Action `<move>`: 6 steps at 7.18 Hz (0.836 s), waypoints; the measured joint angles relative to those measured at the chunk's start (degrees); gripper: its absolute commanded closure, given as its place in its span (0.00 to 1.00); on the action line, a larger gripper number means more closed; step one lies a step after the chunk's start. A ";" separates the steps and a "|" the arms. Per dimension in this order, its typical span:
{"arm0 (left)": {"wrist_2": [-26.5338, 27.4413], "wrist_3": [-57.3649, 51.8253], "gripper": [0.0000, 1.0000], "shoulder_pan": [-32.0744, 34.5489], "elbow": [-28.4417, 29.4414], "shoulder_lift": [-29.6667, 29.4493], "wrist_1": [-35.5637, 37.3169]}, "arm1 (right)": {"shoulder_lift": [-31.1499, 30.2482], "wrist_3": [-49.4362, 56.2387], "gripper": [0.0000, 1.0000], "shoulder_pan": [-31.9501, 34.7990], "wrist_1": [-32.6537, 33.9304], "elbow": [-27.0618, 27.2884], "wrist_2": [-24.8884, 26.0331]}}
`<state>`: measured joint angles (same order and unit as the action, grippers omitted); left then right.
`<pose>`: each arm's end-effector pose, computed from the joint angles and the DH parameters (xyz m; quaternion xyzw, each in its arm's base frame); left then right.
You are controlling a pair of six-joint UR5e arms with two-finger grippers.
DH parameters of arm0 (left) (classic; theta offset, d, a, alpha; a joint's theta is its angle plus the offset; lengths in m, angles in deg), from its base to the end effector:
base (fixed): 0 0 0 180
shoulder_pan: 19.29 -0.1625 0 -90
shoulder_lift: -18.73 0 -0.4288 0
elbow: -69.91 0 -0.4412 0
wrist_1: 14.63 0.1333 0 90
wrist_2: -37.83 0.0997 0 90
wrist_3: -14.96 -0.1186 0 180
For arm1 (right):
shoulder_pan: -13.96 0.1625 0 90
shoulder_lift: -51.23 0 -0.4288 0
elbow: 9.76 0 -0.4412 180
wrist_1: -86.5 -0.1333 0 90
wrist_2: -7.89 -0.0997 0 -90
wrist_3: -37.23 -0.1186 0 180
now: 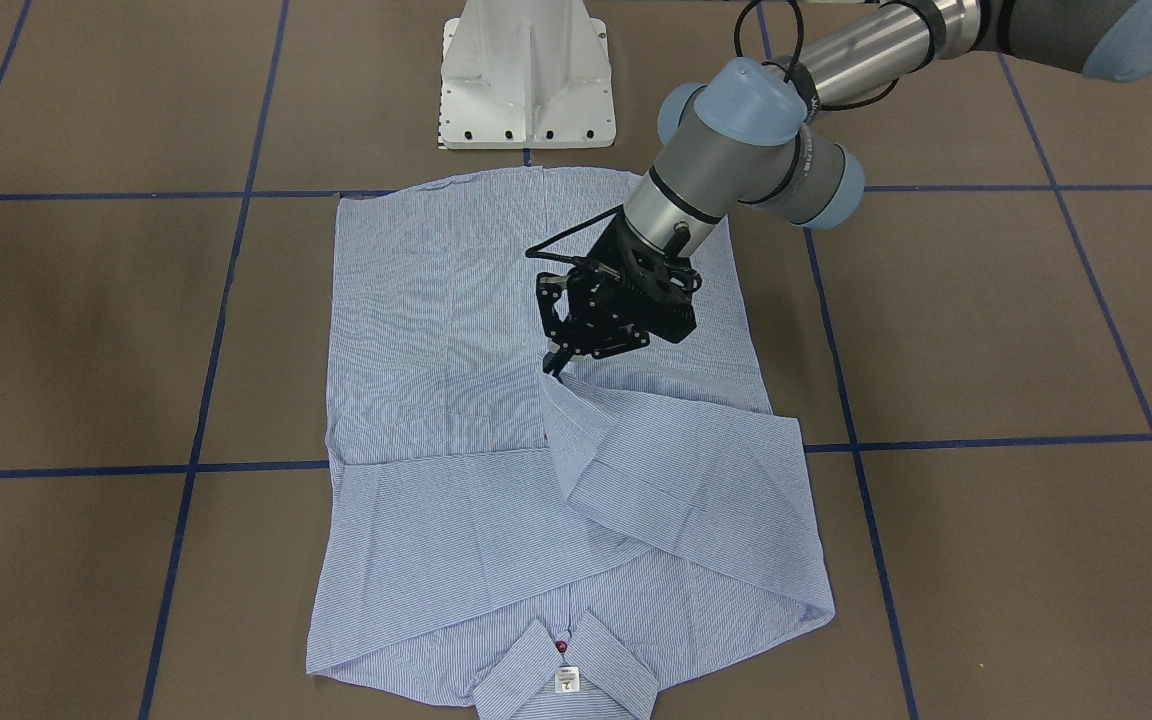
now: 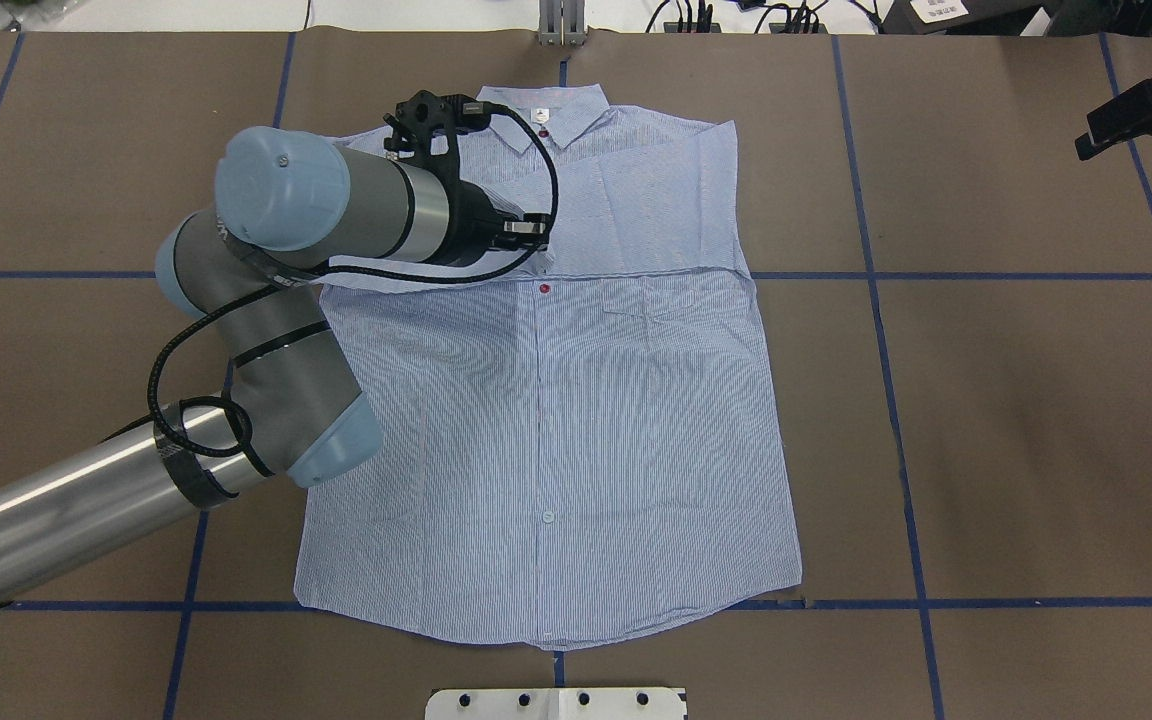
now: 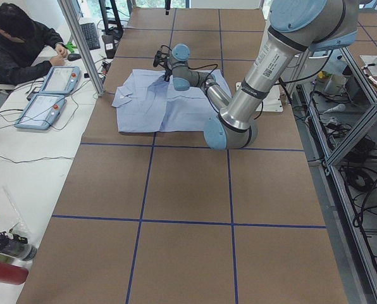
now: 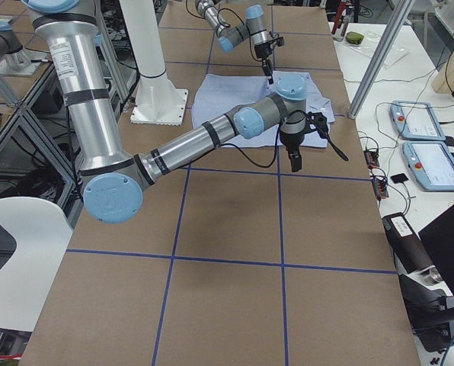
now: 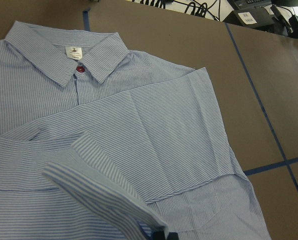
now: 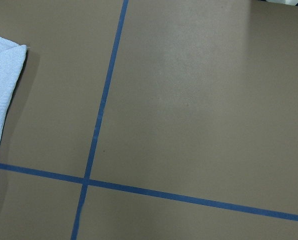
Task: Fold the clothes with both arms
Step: 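Fold the sleeve with the left gripper across the shirt body and release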
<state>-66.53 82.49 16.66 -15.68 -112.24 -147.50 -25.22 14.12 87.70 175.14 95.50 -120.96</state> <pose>0.5597 -0.5343 0.1465 0.2255 0.6003 -0.0103 0.7673 -0.1170 -0.6114 0.3965 0.1229 -0.3850 -0.0320 0.9141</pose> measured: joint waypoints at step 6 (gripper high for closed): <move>12.72 5.15 0.00 -10.62 8.74 -8.33 0.05 | -0.09 0.00 0.00 0.00 -0.01 0.08 0.00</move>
<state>-53.81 87.64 6.04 -6.94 -120.57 -147.45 -25.31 14.12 87.70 175.13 95.59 -120.96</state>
